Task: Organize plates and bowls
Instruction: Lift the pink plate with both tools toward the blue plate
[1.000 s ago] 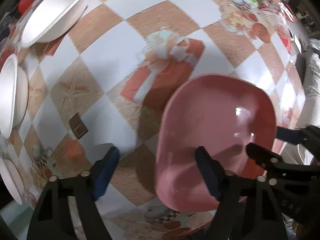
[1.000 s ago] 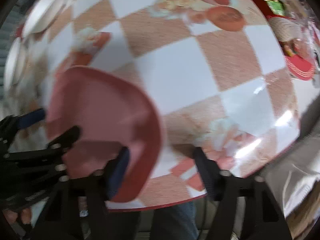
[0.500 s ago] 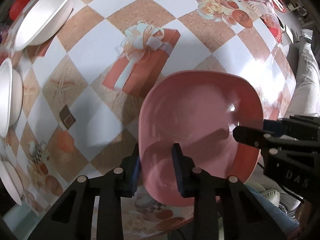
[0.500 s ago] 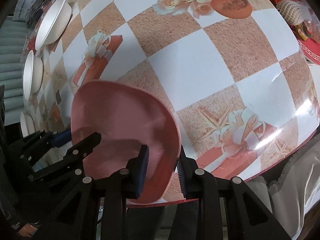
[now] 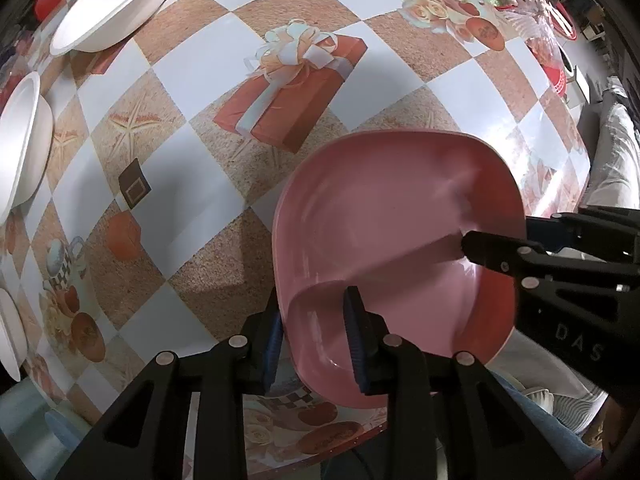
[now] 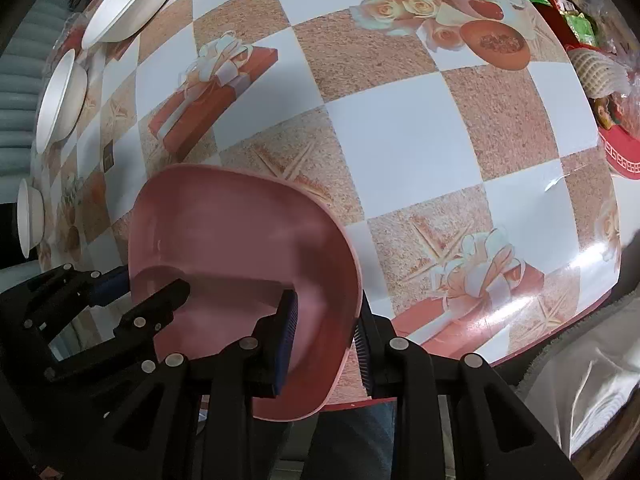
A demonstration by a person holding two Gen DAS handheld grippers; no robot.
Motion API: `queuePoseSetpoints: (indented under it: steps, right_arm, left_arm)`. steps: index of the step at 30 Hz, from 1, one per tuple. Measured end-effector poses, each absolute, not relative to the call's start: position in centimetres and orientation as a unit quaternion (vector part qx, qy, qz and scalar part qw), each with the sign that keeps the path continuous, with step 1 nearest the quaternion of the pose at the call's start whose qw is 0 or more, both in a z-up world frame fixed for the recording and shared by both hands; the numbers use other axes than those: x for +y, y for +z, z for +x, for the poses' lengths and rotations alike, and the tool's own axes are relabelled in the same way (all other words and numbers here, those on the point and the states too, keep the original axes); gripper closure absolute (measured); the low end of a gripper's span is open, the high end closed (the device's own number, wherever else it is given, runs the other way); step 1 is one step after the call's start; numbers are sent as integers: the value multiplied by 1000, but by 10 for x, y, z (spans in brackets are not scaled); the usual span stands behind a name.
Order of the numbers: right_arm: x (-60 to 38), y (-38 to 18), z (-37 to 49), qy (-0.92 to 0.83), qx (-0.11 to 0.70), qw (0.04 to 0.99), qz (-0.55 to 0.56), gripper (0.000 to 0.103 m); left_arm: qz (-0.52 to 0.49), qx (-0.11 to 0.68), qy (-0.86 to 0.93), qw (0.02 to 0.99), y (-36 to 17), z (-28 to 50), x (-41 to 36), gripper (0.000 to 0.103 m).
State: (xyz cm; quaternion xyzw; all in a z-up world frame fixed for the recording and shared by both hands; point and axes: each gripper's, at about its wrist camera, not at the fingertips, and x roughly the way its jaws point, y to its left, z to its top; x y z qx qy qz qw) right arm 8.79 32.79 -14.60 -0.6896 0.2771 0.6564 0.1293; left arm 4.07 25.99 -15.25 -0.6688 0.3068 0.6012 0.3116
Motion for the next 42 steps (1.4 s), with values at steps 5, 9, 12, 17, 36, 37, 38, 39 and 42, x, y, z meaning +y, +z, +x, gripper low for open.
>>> queuePoseSetpoints:
  steps: [5,9,12,17,36,37,38,39,42]
  right_arm:
    - [330,-148,91,648,297,132,-688,77]
    - [330,-153,88,648,291,129,-692,77]
    - [325,-157,81,649,282,121,-696,77]
    - [310,-163,69,651,263,105,-704,77]
    - [228,-175,0,663,175,40,-727,77]
    - [221,-177,-7,663,171,37,-728,77]
    - [216,-178,-12,664,165,33,-729,77]
    - [211,-178,-14,665,161,30,-729,77]
    - [197,-178,-23,667,146,21,-730,77]
  left_arm:
    - [-675,304,599,305,-158,31,258,72]
    - [-679,299,601,296,-155,40,256,72]
    - [-682,294,605,289,-160,45,235,72]
    - [-689,277,614,269,-161,41,202,72]
    - [-708,200,649,193,-166,33,55,72]
    - [-708,196,651,189,-166,33,45,72]
    - [-709,192,653,185,-166,31,36,72]
    - [-709,189,654,182,-168,31,27,72]
    - [-711,176,659,171,-165,26,-7,72]
